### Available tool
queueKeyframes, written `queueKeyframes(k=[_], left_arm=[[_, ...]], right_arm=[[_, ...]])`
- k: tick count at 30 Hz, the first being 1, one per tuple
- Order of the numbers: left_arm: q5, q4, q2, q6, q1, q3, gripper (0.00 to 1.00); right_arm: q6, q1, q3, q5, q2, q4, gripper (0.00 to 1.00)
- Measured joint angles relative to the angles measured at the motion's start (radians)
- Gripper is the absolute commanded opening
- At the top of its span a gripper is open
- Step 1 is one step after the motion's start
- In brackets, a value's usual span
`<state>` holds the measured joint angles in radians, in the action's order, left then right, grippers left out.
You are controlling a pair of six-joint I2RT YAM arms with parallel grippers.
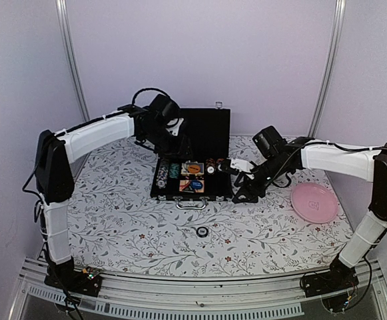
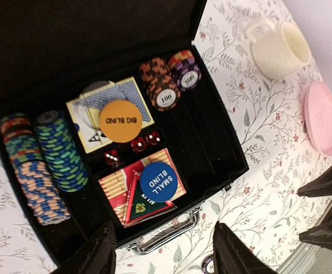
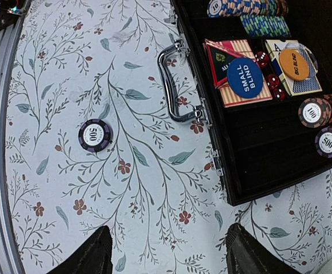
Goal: Pack up texas hold em set
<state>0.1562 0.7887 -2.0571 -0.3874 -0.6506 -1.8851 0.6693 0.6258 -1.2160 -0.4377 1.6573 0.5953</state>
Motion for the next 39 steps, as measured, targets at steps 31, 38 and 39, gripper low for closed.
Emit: queueKeyframes(k=[31, 38, 39], left_arm=[[-0.097, -0.342, 0.497, 0.215, 0.285, 0.507, 0.62], [-0.097, -0.342, 0.497, 0.216, 0.286, 0.507, 0.62], [-0.097, -0.342, 0.497, 0.216, 0.286, 0.507, 0.62]], right_arm=[[0.063, 0.349, -0.317, 0.220, 0.438, 0.172, 0.62], [0.073, 0.355, -0.336, 0.224, 0.461, 0.182, 0.60], [0.074, 0.357, -0.337, 0.224, 0.462, 0.183, 0.59]])
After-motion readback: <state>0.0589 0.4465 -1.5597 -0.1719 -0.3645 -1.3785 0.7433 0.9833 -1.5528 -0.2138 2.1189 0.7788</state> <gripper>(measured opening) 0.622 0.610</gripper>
